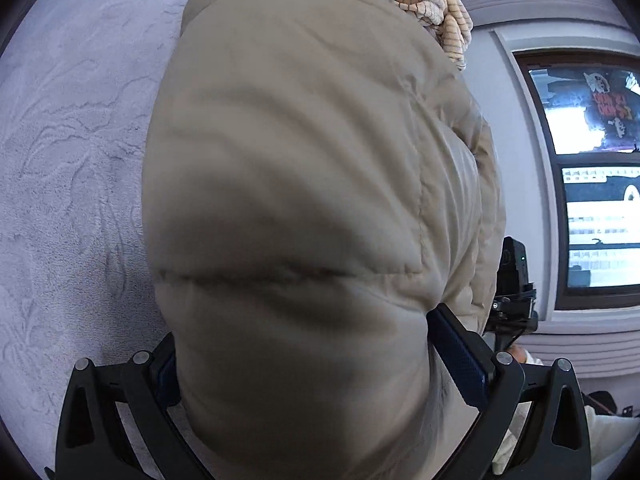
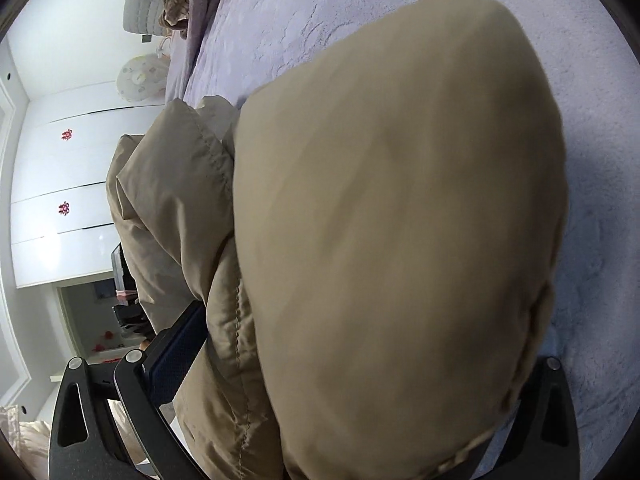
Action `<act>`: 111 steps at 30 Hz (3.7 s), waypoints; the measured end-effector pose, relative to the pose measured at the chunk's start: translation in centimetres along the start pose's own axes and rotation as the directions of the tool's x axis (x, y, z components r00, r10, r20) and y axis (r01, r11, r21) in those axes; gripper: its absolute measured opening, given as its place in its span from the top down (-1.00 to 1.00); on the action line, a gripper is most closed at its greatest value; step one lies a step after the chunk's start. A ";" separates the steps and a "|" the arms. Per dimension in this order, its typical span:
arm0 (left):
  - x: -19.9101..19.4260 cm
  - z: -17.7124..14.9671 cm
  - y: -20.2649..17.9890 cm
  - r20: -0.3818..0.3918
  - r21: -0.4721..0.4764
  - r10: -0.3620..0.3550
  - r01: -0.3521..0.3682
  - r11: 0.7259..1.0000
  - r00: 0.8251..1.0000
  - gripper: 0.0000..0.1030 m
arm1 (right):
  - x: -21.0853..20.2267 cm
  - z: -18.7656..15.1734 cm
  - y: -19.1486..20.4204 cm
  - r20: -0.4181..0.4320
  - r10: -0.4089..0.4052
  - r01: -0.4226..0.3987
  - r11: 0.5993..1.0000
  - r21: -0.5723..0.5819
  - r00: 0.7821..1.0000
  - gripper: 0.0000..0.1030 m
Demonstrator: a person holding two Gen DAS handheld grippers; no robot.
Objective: Fold large clothes
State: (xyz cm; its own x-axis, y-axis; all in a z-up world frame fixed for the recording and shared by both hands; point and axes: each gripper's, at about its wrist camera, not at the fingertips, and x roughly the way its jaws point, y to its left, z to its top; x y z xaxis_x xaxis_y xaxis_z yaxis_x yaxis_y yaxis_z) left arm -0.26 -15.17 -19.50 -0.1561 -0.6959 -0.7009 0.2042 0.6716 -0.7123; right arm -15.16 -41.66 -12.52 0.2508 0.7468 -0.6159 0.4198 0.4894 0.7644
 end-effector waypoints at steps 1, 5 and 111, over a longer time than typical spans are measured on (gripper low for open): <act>-0.3 -0.1 -0.7 0.008 0.021 0.028 -0.028 0.999 1.000 -0.96 | -0.3 -0.4 -0.4 0.001 0.001 -0.001 1.000 0.009 1.000 -0.99; -0.9 -0.5 -3.0 0.046 0.081 0.107 -0.110 0.991 0.993 -0.80 | -0.8 -0.8 -0.8 0.001 -0.005 0.005 0.999 0.041 1.000 -0.74; -21.8 0.4 11.2 0.334 -0.019 0.561 -0.589 0.808 0.758 -0.92 | 14.3 -1.9 19.7 0.330 -0.448 0.535 0.806 -0.254 0.831 0.63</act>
State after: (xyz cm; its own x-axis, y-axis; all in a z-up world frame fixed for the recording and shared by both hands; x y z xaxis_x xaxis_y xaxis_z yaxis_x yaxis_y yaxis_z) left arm 5.81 7.45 -12.20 0.3186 -0.2359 -0.9181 0.2383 0.9574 -0.1633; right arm -4.97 -20.47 -5.89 0.3085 0.2529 -0.9170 0.2505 0.9084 0.3348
